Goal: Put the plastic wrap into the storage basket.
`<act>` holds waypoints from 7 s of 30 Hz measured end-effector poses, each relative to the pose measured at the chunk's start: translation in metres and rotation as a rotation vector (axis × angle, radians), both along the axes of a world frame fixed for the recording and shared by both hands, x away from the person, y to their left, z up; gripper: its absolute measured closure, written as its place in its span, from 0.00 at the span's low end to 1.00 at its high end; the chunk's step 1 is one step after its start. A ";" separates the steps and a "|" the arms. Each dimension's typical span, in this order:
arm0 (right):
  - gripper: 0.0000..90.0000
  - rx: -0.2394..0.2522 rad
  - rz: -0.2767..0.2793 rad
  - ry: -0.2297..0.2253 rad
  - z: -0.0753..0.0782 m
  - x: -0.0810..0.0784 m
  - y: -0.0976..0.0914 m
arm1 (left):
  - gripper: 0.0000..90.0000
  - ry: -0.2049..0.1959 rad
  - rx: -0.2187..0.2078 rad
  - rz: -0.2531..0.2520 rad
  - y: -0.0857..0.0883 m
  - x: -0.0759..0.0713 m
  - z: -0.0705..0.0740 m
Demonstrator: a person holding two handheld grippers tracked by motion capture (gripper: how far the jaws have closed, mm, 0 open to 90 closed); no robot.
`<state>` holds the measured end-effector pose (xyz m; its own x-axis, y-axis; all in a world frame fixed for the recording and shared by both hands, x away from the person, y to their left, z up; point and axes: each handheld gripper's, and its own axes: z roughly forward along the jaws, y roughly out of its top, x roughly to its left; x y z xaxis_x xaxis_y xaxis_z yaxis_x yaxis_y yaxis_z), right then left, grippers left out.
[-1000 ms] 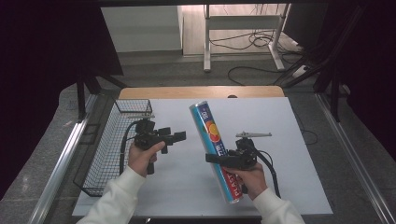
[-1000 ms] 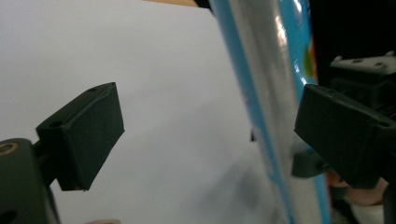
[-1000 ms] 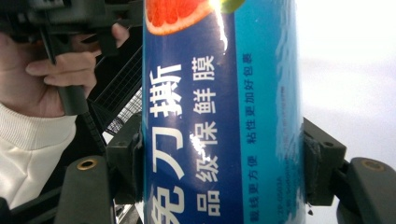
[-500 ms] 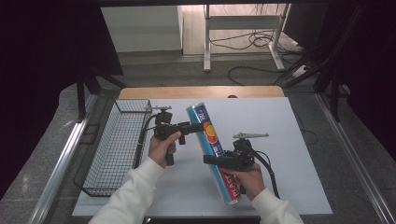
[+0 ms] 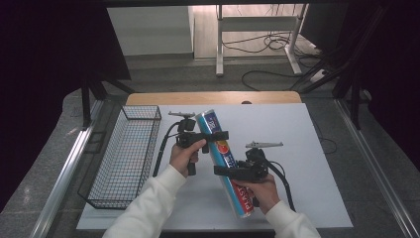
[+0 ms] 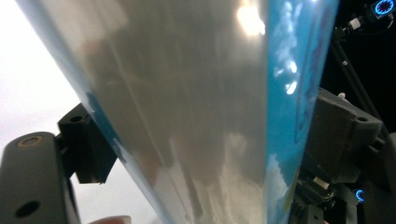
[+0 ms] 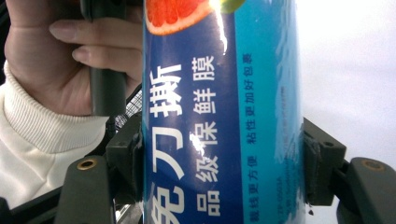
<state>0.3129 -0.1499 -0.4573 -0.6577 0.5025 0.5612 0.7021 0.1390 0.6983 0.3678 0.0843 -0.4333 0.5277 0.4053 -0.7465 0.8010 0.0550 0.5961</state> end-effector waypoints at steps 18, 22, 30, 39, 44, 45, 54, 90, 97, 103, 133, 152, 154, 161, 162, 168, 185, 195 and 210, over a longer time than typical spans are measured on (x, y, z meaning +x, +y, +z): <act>0.36 0.018 -0.048 0.015 -0.001 0.001 -0.002 | 0.21 0.037 -0.002 -0.037 -0.008 -0.012 -0.011; 0.36 0.023 -0.054 0.014 -0.001 0.002 -0.003 | 0.28 0.035 0.011 -0.040 -0.010 -0.015 -0.010; 0.35 0.027 -0.055 0.020 -0.003 0.003 -0.004 | 0.33 0.044 0.009 -0.036 -0.011 -0.013 -0.010; 0.35 0.086 -0.055 0.016 -0.003 0.008 -0.007 | 0.35 0.013 0.018 -0.031 -0.016 -0.010 0.000; 0.22 0.113 -0.045 0.041 -0.002 0.009 -0.010 | 0.35 0.011 0.002 -0.028 -0.013 -0.005 0.001; 0.19 0.112 -0.047 0.040 -0.001 0.009 -0.011 | 0.35 0.008 -0.003 -0.027 -0.012 -0.004 0.002; 0.09 0.143 -0.113 -0.031 0.026 0.000 -0.047 | 0.35 -0.013 0.012 0.009 0.008 0.003 0.012; 0.12 0.084 -0.250 -0.032 0.021 0.003 -0.120 | 0.36 -0.001 0.115 0.195 0.144 -0.010 0.083; 0.12 0.069 -0.256 -0.028 0.017 0.002 -0.123 | 0.36 -0.009 0.123 0.240 0.173 -0.016 0.091; 0.12 0.058 -0.254 -0.022 0.015 0.002 -0.122 | 0.36 -0.017 0.149 0.272 0.197 -0.021 0.098; 0.12 0.026 -0.258 0.013 0.005 0.006 -0.117 | 0.36 0.050 0.339 0.363 0.275 -0.036 0.097; 0.12 0.025 -0.256 0.017 0.003 0.007 -0.118 | 0.36 0.095 0.483 0.357 0.273 -0.022 0.083; 0.12 0.023 -0.255 0.016 0.003 0.007 -0.118 | 0.36 0.099 0.496 0.353 0.272 -0.020 0.080; 0.12 0.018 -0.253 0.017 0.003 0.007 -0.117 | 0.36 0.115 0.556 0.344 0.269 -0.016 0.074; 0.12 0.018 -0.254 0.017 0.002 0.007 -0.117 | 0.36 0.116 0.565 0.342 0.269 -0.016 0.073; 0.12 0.019 -0.256 0.017 0.002 0.008 -0.118 | 0.36 0.134 0.608 0.334 0.265 -0.010 0.066; 0.12 0.016 -0.259 0.018 0.001 0.009 -0.119 | 0.35 0.225 0.715 0.312 0.245 0.035 0.036; 0.12 0.011 -0.266 0.016 0.002 0.010 -0.121 | 0.35 0.271 0.717 0.322 0.236 0.064 0.013; 0.12 0.003 -0.272 0.019 0.000 0.010 -0.120 | 0.35 0.318 0.731 0.317 0.233 0.073 0.001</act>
<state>0.3230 -0.2703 -0.4569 -0.4885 0.6575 0.5737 0.7262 -0.0583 0.6850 0.4408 0.3173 -0.4320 0.1176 0.9356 -0.3330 0.9479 -0.0057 0.3187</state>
